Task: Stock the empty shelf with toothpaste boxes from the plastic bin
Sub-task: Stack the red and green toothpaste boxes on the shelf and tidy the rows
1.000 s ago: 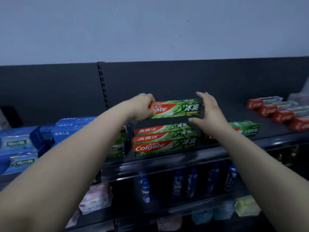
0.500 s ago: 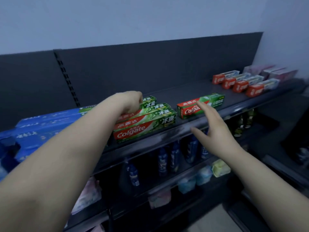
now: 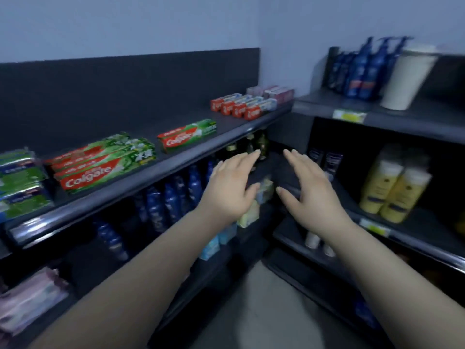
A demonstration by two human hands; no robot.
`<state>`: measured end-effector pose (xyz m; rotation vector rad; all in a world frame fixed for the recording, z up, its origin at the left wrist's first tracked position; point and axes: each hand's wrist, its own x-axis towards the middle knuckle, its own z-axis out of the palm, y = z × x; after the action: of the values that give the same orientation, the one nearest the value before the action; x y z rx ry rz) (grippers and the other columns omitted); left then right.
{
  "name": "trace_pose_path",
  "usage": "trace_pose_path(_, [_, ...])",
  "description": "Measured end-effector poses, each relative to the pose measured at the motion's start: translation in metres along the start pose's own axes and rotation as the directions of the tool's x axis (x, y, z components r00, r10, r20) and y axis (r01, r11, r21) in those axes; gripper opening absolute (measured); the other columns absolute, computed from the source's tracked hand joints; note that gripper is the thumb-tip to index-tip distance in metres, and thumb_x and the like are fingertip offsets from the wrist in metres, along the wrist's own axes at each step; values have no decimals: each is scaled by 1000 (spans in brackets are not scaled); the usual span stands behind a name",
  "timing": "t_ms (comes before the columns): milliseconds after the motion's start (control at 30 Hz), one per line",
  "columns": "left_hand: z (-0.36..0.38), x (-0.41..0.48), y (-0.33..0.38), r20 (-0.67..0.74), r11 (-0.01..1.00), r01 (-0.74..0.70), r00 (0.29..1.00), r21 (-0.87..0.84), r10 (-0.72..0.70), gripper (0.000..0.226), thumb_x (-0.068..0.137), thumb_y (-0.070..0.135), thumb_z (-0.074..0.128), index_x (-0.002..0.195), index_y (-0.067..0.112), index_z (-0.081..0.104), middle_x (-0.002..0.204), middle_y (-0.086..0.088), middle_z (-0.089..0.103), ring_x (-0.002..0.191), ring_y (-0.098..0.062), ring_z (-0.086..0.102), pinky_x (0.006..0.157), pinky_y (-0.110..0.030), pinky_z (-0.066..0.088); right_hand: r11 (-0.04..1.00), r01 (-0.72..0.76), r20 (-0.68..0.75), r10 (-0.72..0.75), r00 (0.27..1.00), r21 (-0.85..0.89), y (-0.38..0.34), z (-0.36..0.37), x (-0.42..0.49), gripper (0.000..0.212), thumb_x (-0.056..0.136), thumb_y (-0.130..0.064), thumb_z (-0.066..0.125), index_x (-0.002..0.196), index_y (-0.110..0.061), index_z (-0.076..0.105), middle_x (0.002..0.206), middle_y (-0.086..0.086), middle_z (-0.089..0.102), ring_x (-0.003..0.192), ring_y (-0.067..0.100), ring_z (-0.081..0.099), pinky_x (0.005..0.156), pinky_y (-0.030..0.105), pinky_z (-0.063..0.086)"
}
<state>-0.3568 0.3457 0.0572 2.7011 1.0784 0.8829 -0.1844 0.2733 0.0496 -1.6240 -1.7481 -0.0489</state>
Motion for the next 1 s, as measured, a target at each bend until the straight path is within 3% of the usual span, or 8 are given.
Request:
trace_pose_path(133, [53, -10, 107, 57, 987, -79, 995, -140, 88, 61, 94, 28, 52, 149, 20, 25, 145, -3, 39, 133, -20, 36, 112, -40, 28, 974, -168, -44, 163, 986, -152, 40, -79, -101, 68, 89, -26, 63, 148, -19, 30, 153, 5, 31, 144, 25, 20, 117, 29, 9])
trace_pose_path(400, [141, -43, 289, 137, 897, -279, 930, -342, 342, 63, 91, 27, 56, 148, 19, 28, 143, -5, 41, 129, -26, 40, 108, -44, 34, 811, -477, -163, 449, 879, -338, 94, -203, -289, 69, 89, -27, 62, 148, -20, 28, 154, 3, 28, 145, 24, 19, 118, 42, 19])
trace_pose_path(533, [173, -53, 356, 203, 851, -327, 877, -410, 435, 64, 93, 29, 55, 148, 22, 25, 145, -4, 38, 130, -25, 38, 107, -40, 34, 710, -603, -245, 552, 797, -363, 115, -246, -354, 67, 91, -28, 60, 149, -22, 27, 155, 0, 27, 145, 21, 16, 117, 34, 14])
trace_pose_path(867, [287, -26, 450, 466, 792, -396, 651, -465, 599, 73, 89, 22, 61, 150, 24, 21, 146, -6, 36, 132, -27, 37, 108, -41, 34, 375, -868, -352, 804, 479, -325, 195, -287, -446, 73, 86, -25, 67, 148, -22, 29, 152, 5, 34, 142, 27, 25, 116, 38, 18])
trace_pose_path(1000, [341, -5, 461, 587, 758, -508, 490, -408, 645, 76, 87, 19, 65, 149, 24, 21, 149, -7, 34, 134, -29, 36, 110, -41, 33, 308, -892, -306, 859, 410, -330, 229, -281, -452, 76, 84, -27, 69, 148, -21, 28, 151, 5, 36, 141, 26, 29, 115, 37, 19])
